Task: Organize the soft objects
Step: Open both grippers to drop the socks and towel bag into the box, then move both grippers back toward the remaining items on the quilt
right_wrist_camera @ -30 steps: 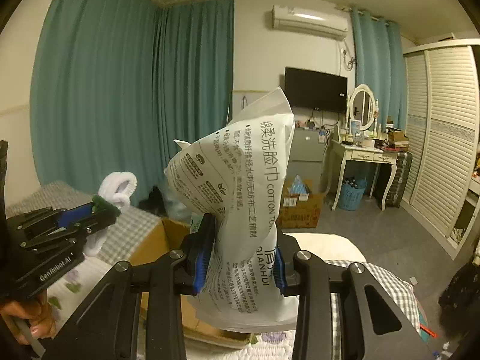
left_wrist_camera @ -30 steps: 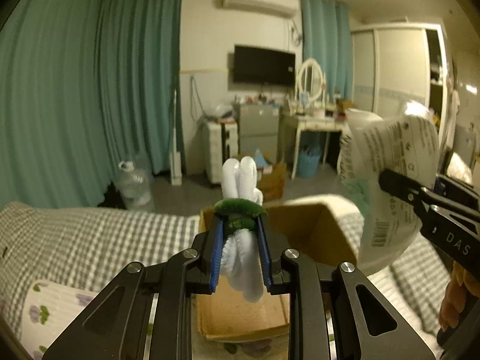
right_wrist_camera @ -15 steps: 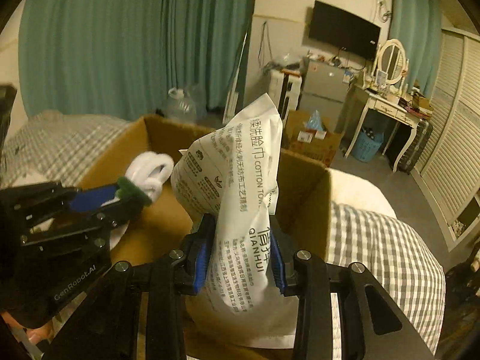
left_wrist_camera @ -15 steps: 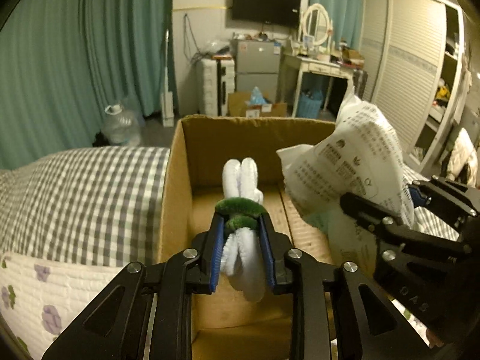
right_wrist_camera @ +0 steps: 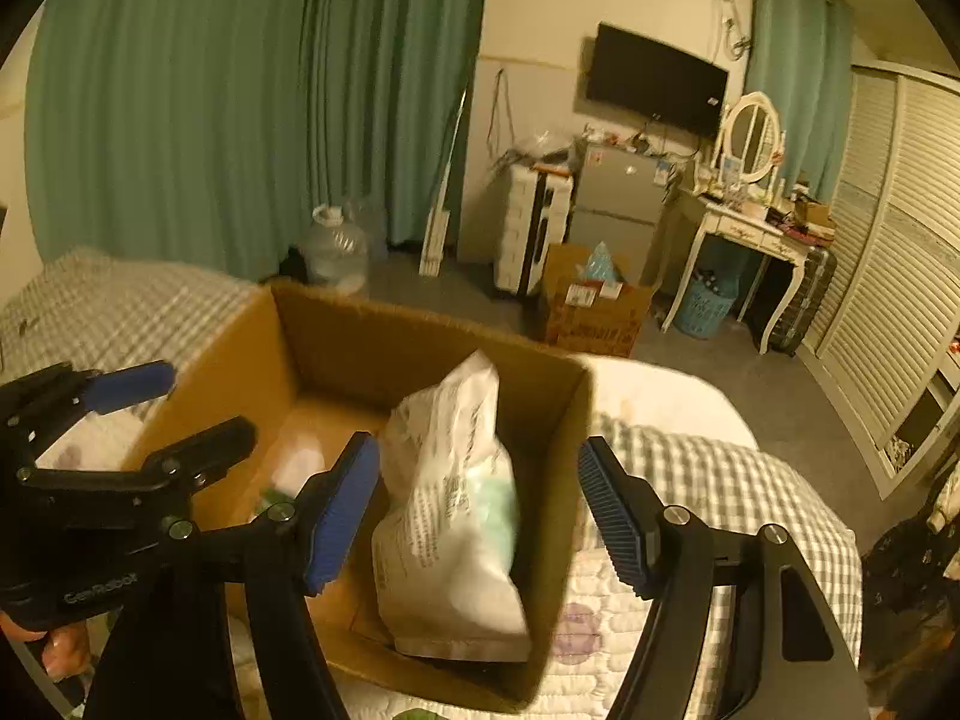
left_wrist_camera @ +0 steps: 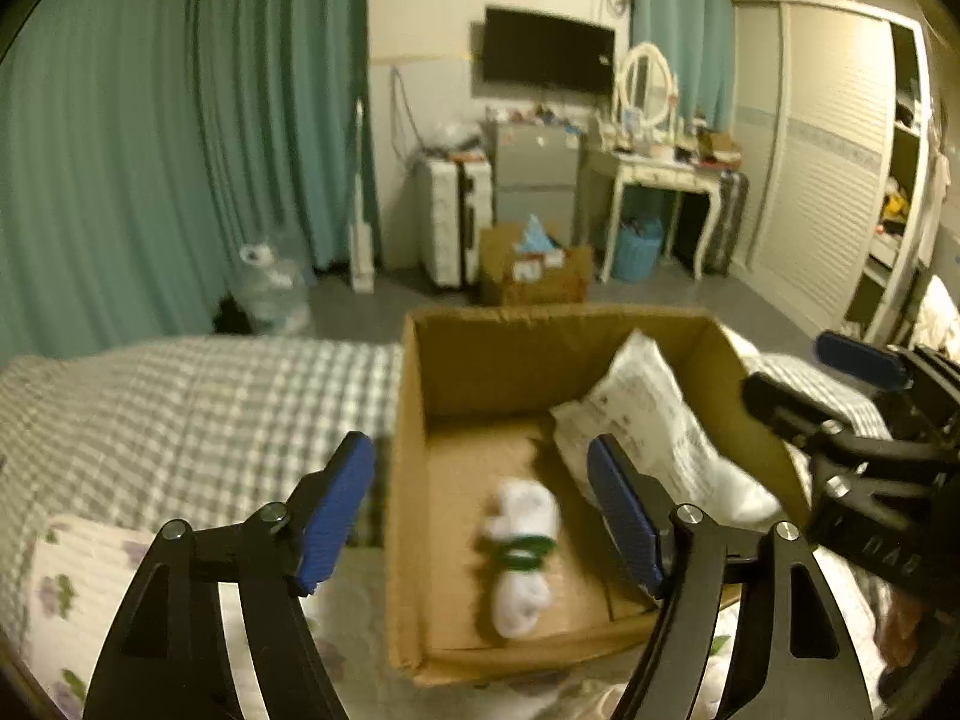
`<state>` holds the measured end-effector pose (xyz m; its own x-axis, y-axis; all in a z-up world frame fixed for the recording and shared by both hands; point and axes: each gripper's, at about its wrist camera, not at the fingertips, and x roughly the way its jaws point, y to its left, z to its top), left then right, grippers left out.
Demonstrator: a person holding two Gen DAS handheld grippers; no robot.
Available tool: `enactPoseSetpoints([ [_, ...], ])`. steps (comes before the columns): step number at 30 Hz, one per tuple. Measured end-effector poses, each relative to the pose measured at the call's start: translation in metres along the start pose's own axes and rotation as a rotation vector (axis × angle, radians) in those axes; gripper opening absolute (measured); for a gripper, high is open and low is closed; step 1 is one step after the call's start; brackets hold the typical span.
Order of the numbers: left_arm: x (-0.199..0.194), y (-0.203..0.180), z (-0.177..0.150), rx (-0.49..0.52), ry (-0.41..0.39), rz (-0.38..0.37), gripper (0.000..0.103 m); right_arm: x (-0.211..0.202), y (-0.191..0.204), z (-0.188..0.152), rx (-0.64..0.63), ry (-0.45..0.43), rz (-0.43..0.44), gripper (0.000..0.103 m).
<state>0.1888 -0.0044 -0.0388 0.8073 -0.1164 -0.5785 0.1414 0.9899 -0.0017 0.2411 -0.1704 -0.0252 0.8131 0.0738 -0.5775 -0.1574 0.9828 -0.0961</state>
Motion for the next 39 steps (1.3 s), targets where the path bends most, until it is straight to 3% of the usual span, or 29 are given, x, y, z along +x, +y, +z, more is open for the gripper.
enactPoseSetpoints([
  [10,-0.099,0.026,0.019,-0.08,-0.16,0.02,0.075,-0.115,-0.03,0.026,0.059,-0.194,-0.057,0.094],
  [12,-0.119,0.031,0.02,-0.107,-0.182,0.028,0.09,-0.141,-0.033,0.026,0.072,-0.227,-0.049,0.098],
  [15,-0.156,0.033,0.019,-0.135,-0.252,0.044,0.1,-0.173,-0.029,0.027,0.063,-0.258,-0.061,0.103],
  [19,-0.198,0.028,0.018,-0.102,-0.32,0.067,0.101,-0.212,-0.017,0.022,0.031,-0.291,-0.068,0.103],
  [26,-0.239,0.027,0.008,-0.108,-0.362,0.058,0.103,-0.262,-0.001,0.01,0.008,-0.328,-0.056,0.103],
  [39,-0.264,0.024,-0.01,-0.14,-0.374,0.094,0.103,-0.306,0.002,-0.015,0.026,-0.316,-0.032,0.103],
])
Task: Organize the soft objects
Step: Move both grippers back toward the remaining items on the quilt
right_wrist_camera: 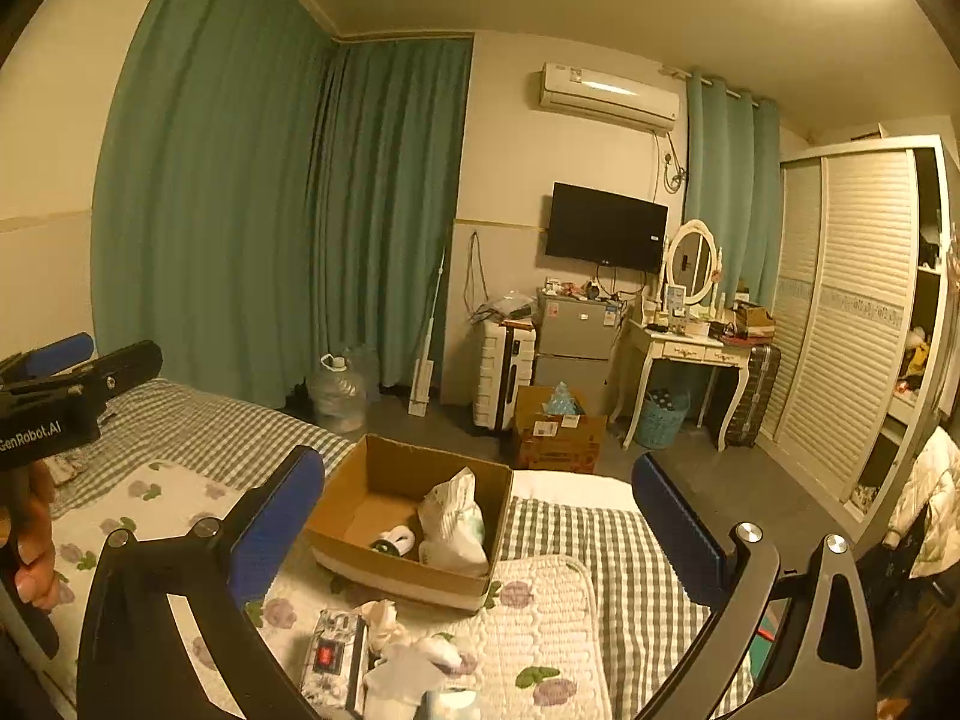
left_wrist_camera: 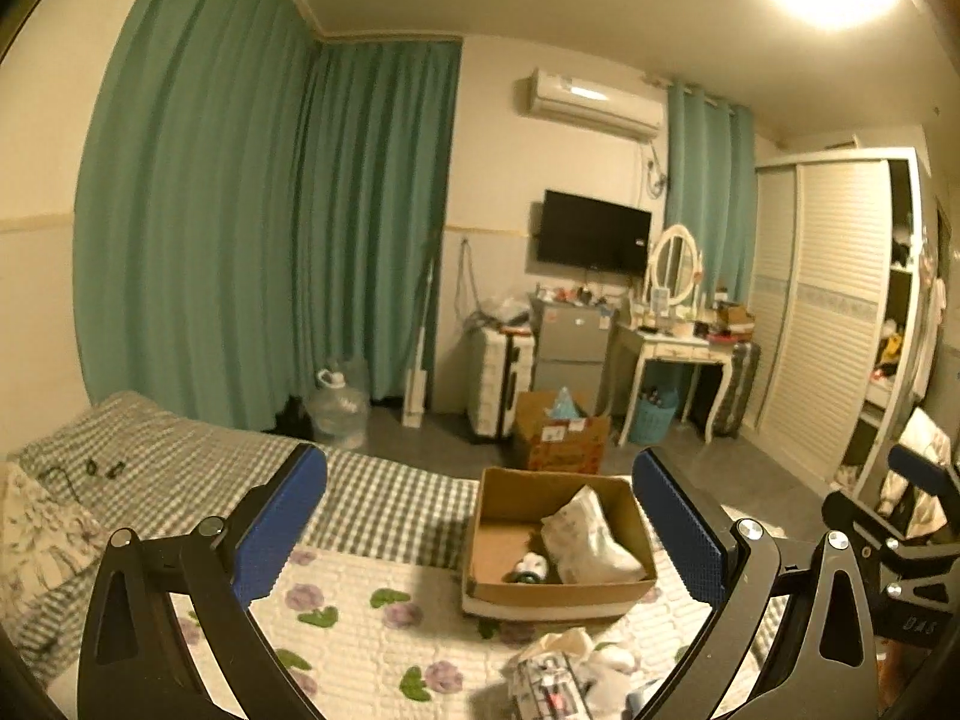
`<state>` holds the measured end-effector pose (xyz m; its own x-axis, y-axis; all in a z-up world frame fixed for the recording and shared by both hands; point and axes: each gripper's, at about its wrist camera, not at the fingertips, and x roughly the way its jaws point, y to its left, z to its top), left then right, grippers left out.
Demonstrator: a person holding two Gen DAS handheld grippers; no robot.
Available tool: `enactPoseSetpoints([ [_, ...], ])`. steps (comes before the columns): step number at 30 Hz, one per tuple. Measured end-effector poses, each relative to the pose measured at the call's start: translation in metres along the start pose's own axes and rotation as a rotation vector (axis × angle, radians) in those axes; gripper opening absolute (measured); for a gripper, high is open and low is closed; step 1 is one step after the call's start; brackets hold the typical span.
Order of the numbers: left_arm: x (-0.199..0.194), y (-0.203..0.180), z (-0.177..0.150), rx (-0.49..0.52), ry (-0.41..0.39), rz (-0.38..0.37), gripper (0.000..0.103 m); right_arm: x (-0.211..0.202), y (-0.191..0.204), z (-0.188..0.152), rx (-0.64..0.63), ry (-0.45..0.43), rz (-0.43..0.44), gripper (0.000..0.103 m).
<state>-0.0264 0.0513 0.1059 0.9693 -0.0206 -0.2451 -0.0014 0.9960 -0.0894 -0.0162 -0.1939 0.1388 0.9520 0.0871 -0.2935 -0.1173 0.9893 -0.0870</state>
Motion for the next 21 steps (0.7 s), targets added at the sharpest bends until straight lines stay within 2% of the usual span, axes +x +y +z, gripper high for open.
enactPoseSetpoints([
  [5,0.006,-0.005,-0.012,0.02,0.025,-0.002,0.103,0.001,-0.002,-0.011,0.004,0.037,0.01,0.103],
  [11,0.028,-0.018,-0.036,0.05,0.118,-0.019,0.103,0.018,-0.005,-0.035,-0.018,0.109,0.002,0.103],
  [21,0.072,-0.042,-0.096,0.103,0.278,-0.018,0.103,0.058,-0.011,-0.076,-0.026,0.236,0.014,0.103],
])
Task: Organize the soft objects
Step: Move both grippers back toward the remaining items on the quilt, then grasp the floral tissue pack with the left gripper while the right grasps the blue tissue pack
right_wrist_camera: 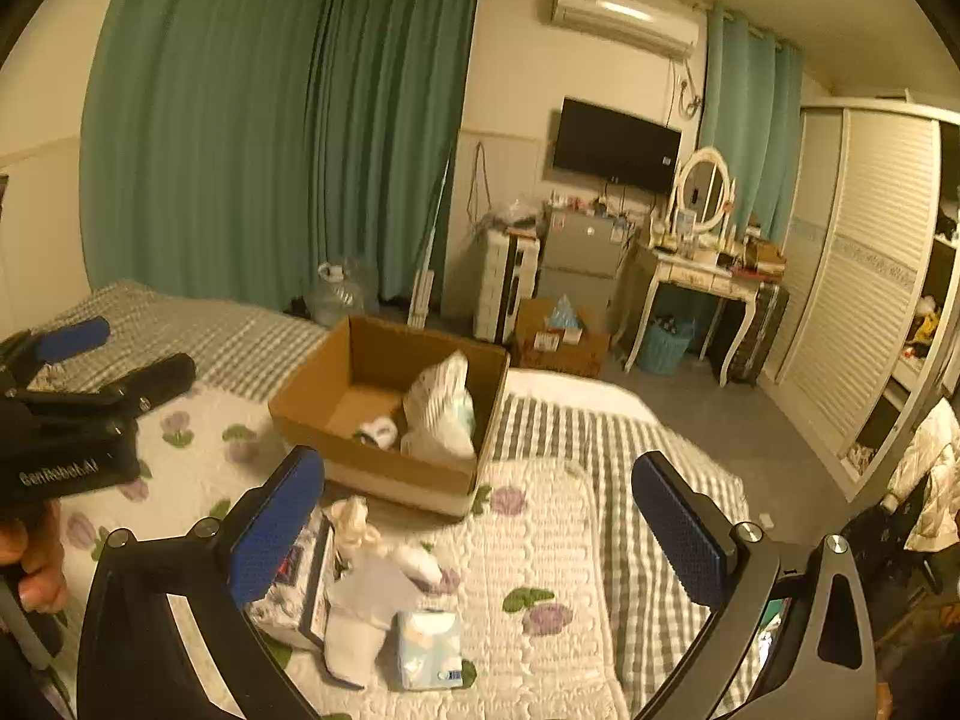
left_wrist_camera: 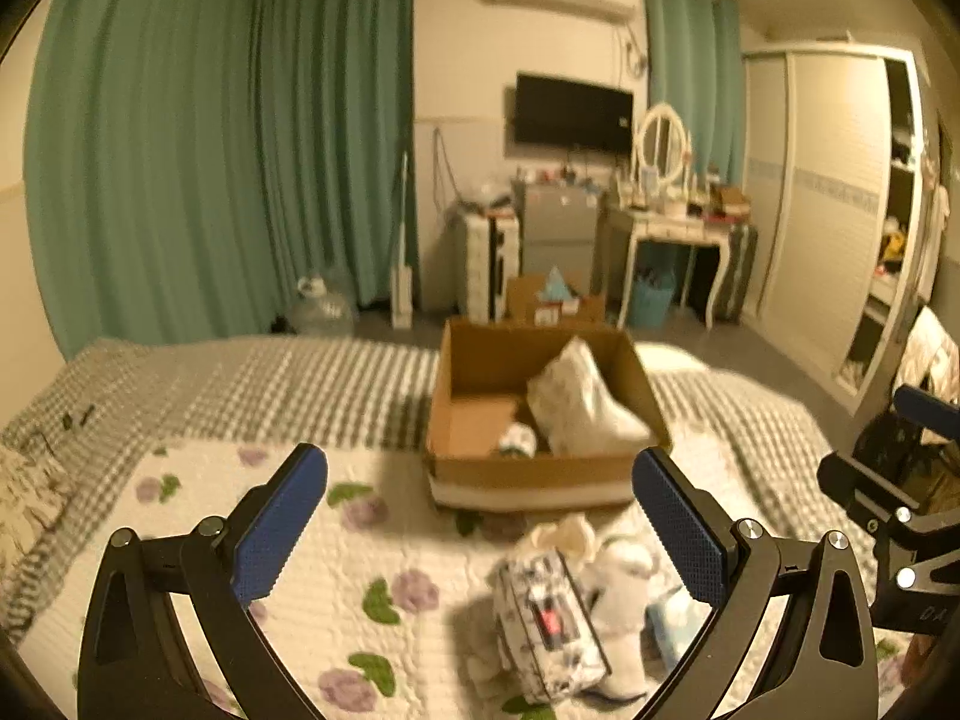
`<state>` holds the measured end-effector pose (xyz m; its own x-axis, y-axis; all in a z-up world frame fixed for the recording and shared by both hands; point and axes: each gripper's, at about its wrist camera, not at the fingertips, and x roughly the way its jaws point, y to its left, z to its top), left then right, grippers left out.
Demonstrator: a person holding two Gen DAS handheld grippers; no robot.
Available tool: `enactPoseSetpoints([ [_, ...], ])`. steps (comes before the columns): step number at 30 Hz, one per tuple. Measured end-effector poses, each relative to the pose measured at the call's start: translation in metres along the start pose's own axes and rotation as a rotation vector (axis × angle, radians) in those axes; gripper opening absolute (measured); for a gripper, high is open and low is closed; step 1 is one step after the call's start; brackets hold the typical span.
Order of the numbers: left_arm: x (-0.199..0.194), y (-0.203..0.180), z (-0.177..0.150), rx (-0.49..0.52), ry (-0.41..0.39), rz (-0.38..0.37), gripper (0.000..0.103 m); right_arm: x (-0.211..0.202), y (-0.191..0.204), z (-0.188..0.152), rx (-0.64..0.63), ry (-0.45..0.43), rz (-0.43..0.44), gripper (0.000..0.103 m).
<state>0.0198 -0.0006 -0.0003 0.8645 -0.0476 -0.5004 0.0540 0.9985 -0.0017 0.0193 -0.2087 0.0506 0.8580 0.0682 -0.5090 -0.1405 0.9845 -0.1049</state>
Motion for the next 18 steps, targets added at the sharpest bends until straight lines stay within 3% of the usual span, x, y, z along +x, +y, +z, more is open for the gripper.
enactPoseSetpoints([
  [9,0.057,-0.006,-0.038,0.006,0.202,-0.053,0.103,0.07,0.001,-0.047,-0.029,0.232,0.032,0.103],
  [18,0.089,-0.014,-0.069,0.006,0.349,-0.098,0.103,0.121,0.005,-0.099,-0.056,0.446,0.08,0.103],
])
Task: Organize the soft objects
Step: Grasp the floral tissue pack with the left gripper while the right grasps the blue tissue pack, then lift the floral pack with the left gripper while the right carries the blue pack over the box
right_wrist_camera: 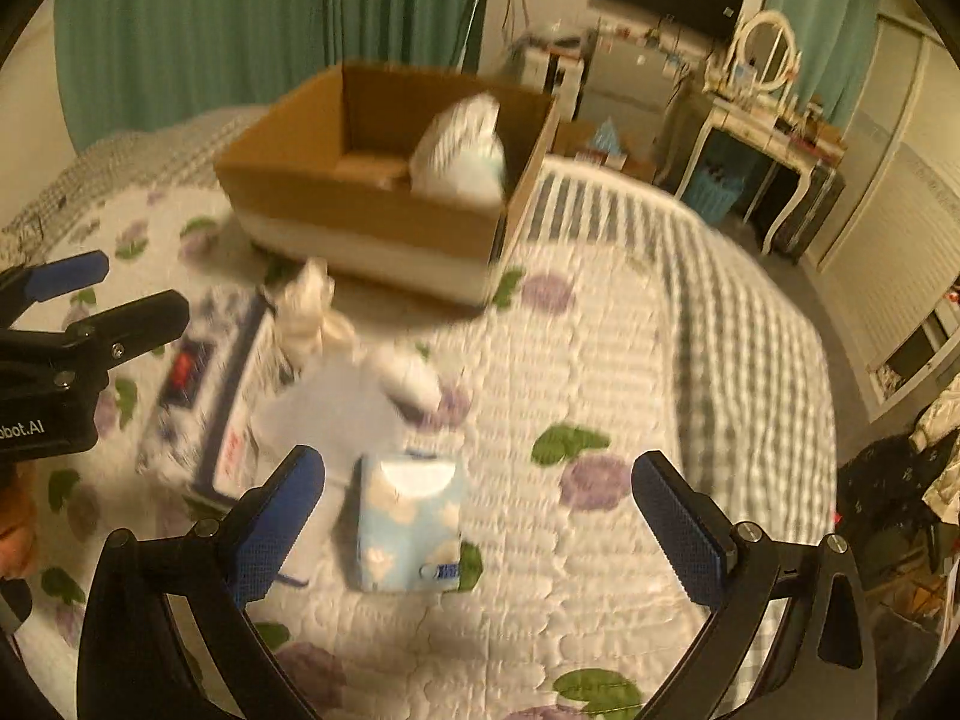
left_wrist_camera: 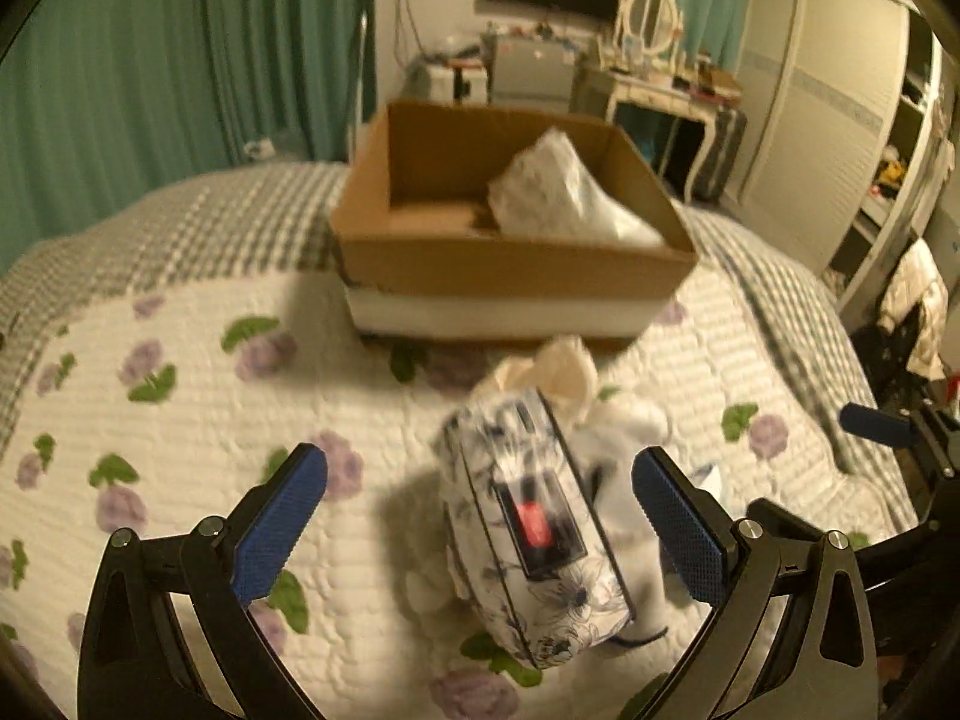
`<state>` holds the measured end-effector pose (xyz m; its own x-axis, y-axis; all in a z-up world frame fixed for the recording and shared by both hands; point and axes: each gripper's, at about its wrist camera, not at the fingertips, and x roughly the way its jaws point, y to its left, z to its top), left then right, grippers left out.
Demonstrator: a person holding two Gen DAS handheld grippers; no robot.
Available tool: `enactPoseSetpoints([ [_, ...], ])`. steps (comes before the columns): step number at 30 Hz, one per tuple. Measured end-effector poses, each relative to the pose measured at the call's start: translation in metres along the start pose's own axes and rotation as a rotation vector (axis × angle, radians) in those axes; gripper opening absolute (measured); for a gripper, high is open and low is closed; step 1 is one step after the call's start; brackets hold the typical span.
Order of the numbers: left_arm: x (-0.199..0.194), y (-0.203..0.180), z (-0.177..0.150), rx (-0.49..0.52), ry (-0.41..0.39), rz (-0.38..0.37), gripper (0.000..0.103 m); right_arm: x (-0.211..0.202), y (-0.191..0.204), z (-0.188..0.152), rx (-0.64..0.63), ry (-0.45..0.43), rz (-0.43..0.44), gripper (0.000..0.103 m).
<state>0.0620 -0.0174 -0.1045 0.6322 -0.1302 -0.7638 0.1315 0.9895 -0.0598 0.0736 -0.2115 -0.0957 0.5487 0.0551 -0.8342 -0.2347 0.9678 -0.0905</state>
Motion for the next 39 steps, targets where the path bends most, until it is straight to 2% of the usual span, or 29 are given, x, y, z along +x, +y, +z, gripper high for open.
enactPoseSetpoints([
  [11,0.043,0.003,-0.02,0.004,0.112,0.007,0.103,0.054,0.01,-0.021,-0.042,0.166,0.055,0.102],
  [13,0.046,0.004,-0.022,0.002,0.116,-0.002,0.101,0.057,0.012,-0.021,-0.044,0.178,0.058,0.096],
  [15,0.047,0.004,-0.023,-0.001,0.13,-0.034,0.085,0.06,0.01,-0.022,-0.036,0.186,0.059,0.087],
  [16,0.048,0.002,-0.023,0.001,0.137,-0.049,0.081,0.062,0.009,-0.023,-0.032,0.19,0.062,0.086],
  [18,0.048,-0.001,-0.025,0.009,0.154,-0.103,0.045,0.064,0.007,-0.024,-0.024,0.196,0.077,0.081],
  [19,0.047,-0.003,-0.025,0.023,0.15,-0.096,0.044,0.065,0.008,-0.024,-0.024,0.2,0.089,0.075],
  [20,0.045,-0.005,-0.026,0.033,0.14,-0.094,0.043,0.065,0.009,-0.025,-0.023,0.202,0.109,0.052],
  [21,0.043,-0.007,-0.026,0.043,0.138,-0.094,0.043,0.065,0.01,-0.025,-0.023,0.204,0.118,0.049],
  [28,0.034,-0.007,-0.024,0.051,0.113,-0.078,0.043,0.06,0.007,-0.023,-0.016,0.181,0.112,0.048],
  [39,-0.008,-0.003,-0.002,0.038,-0.015,-0.074,0.043,0.021,-0.014,-0.008,0.071,0.037,0.078,0.048],
])
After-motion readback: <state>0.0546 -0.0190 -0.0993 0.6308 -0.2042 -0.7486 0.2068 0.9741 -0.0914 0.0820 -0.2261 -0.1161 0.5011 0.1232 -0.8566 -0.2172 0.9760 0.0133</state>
